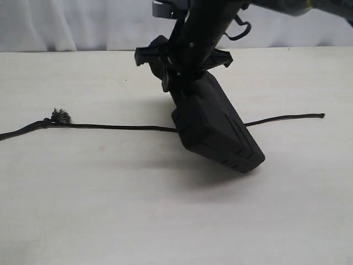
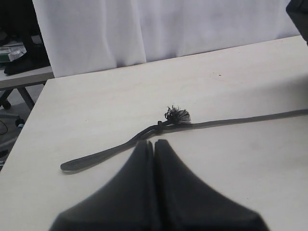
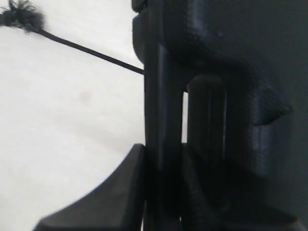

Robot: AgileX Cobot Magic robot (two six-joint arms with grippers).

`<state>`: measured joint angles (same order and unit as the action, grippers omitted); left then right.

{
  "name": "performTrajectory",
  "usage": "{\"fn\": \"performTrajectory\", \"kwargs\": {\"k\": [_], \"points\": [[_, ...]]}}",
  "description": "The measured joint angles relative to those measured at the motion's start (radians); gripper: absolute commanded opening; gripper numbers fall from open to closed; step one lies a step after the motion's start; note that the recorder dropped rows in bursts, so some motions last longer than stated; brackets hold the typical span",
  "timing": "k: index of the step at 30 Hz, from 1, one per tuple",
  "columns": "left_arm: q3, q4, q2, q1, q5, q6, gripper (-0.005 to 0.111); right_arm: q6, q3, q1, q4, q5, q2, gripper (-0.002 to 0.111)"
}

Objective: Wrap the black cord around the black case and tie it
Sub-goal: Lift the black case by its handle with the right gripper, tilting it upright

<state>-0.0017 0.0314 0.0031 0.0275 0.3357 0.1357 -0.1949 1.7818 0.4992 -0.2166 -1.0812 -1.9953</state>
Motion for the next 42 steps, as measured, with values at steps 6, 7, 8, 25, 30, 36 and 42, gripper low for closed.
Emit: {"fn": "performTrajectory", "kwargs": {"k": [6, 7, 8, 25, 30, 36, 42], "points": [[0.0, 0.0, 0.0, 0.0, 0.0, 0.0, 0.0, 0.209, -0.004, -0.161, -0.329, -0.062, 0.009, 0.004], [0.0, 0.0, 0.0, 0.0, 0.0, 0.0, 0.0, 0.222, -0.006, -0.179, -0.363, -0.063, 0.009, 0.004], [0.0, 0.0, 0.0, 0.0, 0.0, 0.0, 0.0, 0.237, -0.014, -0.197, -0.398, -0.063, 0.009, 0.004], [0.0, 0.0, 0.0, 0.0, 0.0, 0.0, 0.0, 0.599, -0.292, -0.478, -0.881, -0.048, 0.042, 0.004], [0.0, 0.0, 0.0, 0.0, 0.0, 0.0, 0.0, 0.579, -0.261, -0.478, -0.802, -0.041, 0.05, 0.007], [0.0, 0.0, 0.0, 0.0, 0.0, 0.0, 0.0, 0.523, -0.208, -0.478, -0.673, -0.036, 0.059, 0.019], [0.0, 0.0, 0.0, 0.0, 0.0, 0.0, 0.0, 0.509, -0.199, -0.478, -0.628, -0.024, 0.067, 0.019]]}}
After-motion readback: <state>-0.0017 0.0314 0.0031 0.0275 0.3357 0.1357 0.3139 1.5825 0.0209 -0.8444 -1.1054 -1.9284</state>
